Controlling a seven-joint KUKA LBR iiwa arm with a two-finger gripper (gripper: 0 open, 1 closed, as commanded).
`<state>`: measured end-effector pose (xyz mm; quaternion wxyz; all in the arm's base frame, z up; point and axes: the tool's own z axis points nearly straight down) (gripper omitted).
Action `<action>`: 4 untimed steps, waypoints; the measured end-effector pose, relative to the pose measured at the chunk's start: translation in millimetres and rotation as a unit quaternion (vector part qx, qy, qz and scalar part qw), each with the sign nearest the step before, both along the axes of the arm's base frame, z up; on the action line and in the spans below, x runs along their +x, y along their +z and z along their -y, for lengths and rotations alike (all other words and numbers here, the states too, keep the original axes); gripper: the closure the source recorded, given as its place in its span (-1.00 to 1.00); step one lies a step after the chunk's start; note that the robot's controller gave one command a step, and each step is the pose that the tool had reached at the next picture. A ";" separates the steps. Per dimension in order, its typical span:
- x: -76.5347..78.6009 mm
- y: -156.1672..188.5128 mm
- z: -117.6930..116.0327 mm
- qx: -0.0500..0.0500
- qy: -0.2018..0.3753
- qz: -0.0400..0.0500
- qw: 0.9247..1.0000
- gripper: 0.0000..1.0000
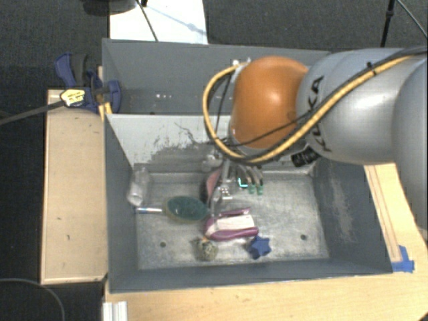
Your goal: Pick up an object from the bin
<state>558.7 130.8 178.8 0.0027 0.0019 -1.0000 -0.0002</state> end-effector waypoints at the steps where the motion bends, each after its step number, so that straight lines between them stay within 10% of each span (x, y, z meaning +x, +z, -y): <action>1: 10.2 -107.1 4.6 0.002 -0.054 0.007 0.999 -1.00; 2: 12.7 -103.9 5.6 0.002 -0.055 0.011 0.998 1.00; 3: 27.7 -94.6 -53.3 0.001 -0.118 0.005 0.993 1.00; 4: 20.3 -79.0 -56.9 0.001 -0.134 0.005 0.991 1.00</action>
Offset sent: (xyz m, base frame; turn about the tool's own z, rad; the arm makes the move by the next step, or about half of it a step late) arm 0.0077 -0.0060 -0.1088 0.1070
